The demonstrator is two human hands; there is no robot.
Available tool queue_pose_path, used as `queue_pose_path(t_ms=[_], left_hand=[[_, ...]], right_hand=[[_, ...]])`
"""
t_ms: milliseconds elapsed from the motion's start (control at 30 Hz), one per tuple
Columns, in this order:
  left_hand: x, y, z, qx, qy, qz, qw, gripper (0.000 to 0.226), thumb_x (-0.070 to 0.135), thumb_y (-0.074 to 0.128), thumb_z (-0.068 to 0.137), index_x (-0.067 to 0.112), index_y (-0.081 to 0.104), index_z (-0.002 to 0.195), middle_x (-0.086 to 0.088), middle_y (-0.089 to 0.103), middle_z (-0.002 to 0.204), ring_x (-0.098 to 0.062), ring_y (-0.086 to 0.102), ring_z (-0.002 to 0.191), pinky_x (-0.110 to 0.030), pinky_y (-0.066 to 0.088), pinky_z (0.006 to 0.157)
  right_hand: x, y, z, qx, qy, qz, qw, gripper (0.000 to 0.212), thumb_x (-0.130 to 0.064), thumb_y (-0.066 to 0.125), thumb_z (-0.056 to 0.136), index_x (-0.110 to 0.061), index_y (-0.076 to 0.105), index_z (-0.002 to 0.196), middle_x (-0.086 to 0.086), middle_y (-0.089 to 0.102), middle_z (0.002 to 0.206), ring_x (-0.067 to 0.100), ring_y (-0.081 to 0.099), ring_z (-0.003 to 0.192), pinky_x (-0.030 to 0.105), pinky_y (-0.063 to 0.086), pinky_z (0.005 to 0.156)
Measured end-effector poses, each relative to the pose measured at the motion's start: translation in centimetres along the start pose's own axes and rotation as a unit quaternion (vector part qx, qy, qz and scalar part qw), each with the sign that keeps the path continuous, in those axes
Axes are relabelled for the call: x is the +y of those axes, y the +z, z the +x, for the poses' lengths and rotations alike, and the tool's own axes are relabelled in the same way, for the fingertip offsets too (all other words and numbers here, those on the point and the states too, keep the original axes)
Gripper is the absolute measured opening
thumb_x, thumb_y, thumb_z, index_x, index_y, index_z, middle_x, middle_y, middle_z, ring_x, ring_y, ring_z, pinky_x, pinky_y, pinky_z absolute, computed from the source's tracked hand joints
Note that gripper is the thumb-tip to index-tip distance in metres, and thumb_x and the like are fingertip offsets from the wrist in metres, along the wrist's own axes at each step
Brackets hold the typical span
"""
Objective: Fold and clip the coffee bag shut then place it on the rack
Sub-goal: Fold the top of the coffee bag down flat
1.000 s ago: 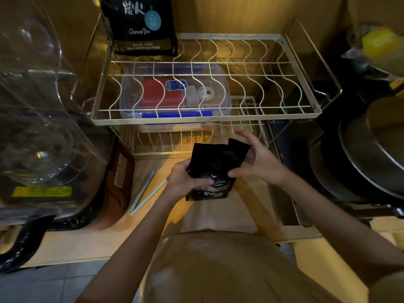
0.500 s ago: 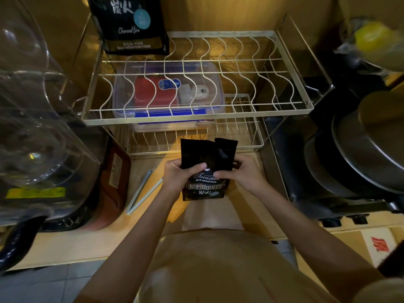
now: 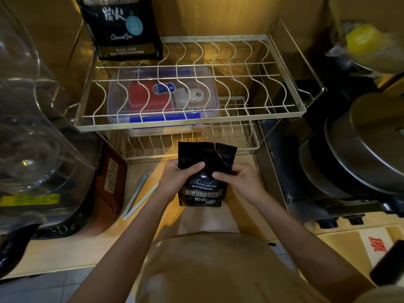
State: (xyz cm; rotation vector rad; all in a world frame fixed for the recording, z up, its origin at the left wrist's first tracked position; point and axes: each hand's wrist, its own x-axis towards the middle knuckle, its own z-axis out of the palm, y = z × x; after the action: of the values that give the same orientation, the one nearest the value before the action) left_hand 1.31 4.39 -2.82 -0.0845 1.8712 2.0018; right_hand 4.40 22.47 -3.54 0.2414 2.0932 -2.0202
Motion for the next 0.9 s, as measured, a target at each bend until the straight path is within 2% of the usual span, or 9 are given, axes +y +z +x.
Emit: queue_pose_path(t_ms=[133, 233, 300, 367, 433, 500, 600, 733, 900], left_hand=[[-0.3, -0.7, 0.0, -0.018, -0.042, -0.047, 0.998, 0.011, 0.01, 0.068, 0.074, 0.018, 0.066, 0.082, 0.002, 0.074, 0.073, -0.011, 0.069, 0.073, -0.019, 0.056, 0.061], [-1.1, -2.1, -0.1, -0.04, -0.075, -0.139, 0.987, 0.039, 0.023, 0.083, 0.055, 0.016, 0.067, 0.09, 0.0, 0.076, 0.083, -0.019, 0.07, 0.085, -0.024, 0.057, 0.065], [-1.7, -2.8, -0.1, -0.039, -0.095, -0.217, 0.971, 0.062, 0.03, 0.09, 0.039, 0.014, 0.067, 0.095, -0.003, 0.076, 0.089, -0.019, 0.07, 0.088, -0.026, 0.058, 0.065], [-2.4, -3.2, 0.0, -0.035, -0.122, -0.277, 0.953, 0.075, 0.031, 0.092, 0.032, 0.013, 0.065, 0.1, -0.005, 0.075, 0.095, -0.02, 0.069, 0.092, -0.031, 0.059, 0.071], [-3.2, -3.6, -0.1, -0.031, -0.145, -0.319, 0.936, 0.079, 0.031, 0.093, 0.03, 0.012, 0.065, 0.101, -0.008, 0.072, 0.104, -0.022, 0.067, 0.1, -0.036, 0.055, 0.087], [-4.3, -4.1, -0.1, -0.039, -0.155, -0.351, 0.923, 0.077, 0.031, 0.093, 0.032, 0.011, 0.066, 0.101, -0.011, 0.067, 0.113, -0.024, 0.059, 0.111, -0.04, 0.045, 0.1], [-5.6, -4.5, -0.5, -0.038, -0.153, -0.361, 0.919, 0.071, 0.029, 0.093, 0.033, 0.012, 0.069, 0.097, -0.005, 0.072, 0.103, -0.021, 0.058, 0.11, -0.034, 0.052, 0.091], [-5.4, -4.8, -0.5, -0.066, -0.13, -0.416, 0.898, 0.058, 0.029, 0.091, 0.041, 0.014, 0.071, 0.093, -0.004, 0.073, 0.1, -0.017, 0.065, 0.102, -0.038, 0.049, 0.093], [-5.5, -4.7, -0.5, -0.027, -0.133, -0.441, 0.887, 0.071, 0.024, 0.093, 0.035, 0.01, 0.067, 0.1, -0.008, 0.073, 0.102, -0.021, 0.067, 0.099, -0.04, 0.045, 0.089]], right_hand=[[-0.6, 0.3, -0.5, -0.02, 0.007, 0.006, 1.0, 0.025, 0.001, 0.068, 0.074, -0.002, 0.066, 0.098, 0.0, 0.07, 0.09, 0.004, 0.067, 0.081, 0.023, 0.054, 0.075], [-0.3, -0.3, -0.7, -0.089, 0.036, -0.091, 0.991, 0.072, -0.009, 0.08, 0.063, -0.025, 0.047, 0.124, -0.014, 0.052, 0.122, -0.002, 0.05, 0.111, 0.013, 0.041, 0.089], [0.6, -0.4, -0.6, -0.13, 0.047, -0.136, 0.981, 0.102, -0.008, 0.085, 0.055, -0.025, 0.028, 0.137, -0.015, 0.042, 0.132, 0.002, 0.042, 0.122, 0.014, 0.037, 0.097], [1.8, 0.0, -0.5, -0.13, 0.01, -0.185, 0.974, 0.099, -0.01, 0.087, 0.049, -0.025, 0.034, 0.131, -0.008, 0.052, 0.125, 0.007, 0.051, 0.118, 0.027, 0.045, 0.099], [2.3, 0.4, -0.3, -0.083, -0.031, -0.296, 0.951, 0.089, -0.025, 0.087, 0.046, -0.023, 0.043, 0.123, -0.001, 0.059, 0.118, 0.015, 0.055, 0.11, 0.04, 0.049, 0.093], [2.6, 0.4, -0.3, -0.04, -0.064, -0.39, 0.918, 0.084, -0.034, 0.084, 0.047, -0.02, 0.047, 0.121, 0.003, 0.061, 0.115, 0.02, 0.055, 0.107, 0.039, 0.047, 0.091], [3.2, 0.5, -0.7, -0.016, -0.092, -0.443, 0.892, 0.08, -0.04, 0.08, 0.052, -0.02, 0.047, 0.121, 0.005, 0.057, 0.115, 0.024, 0.05, 0.106, 0.036, 0.04, 0.088], [2.4, 0.5, -0.8, -0.004, -0.118, -0.418, 0.901, 0.078, -0.045, 0.073, 0.052, -0.025, 0.046, 0.122, 0.002, 0.056, 0.113, 0.017, 0.048, 0.105, 0.033, 0.039, 0.088], [2.2, 0.3, -0.6, -0.008, -0.118, -0.436, 0.892, 0.08, -0.041, 0.078, 0.052, -0.022, 0.047, 0.123, 0.005, 0.057, 0.115, 0.021, 0.049, 0.107, 0.034, 0.042, 0.087]])
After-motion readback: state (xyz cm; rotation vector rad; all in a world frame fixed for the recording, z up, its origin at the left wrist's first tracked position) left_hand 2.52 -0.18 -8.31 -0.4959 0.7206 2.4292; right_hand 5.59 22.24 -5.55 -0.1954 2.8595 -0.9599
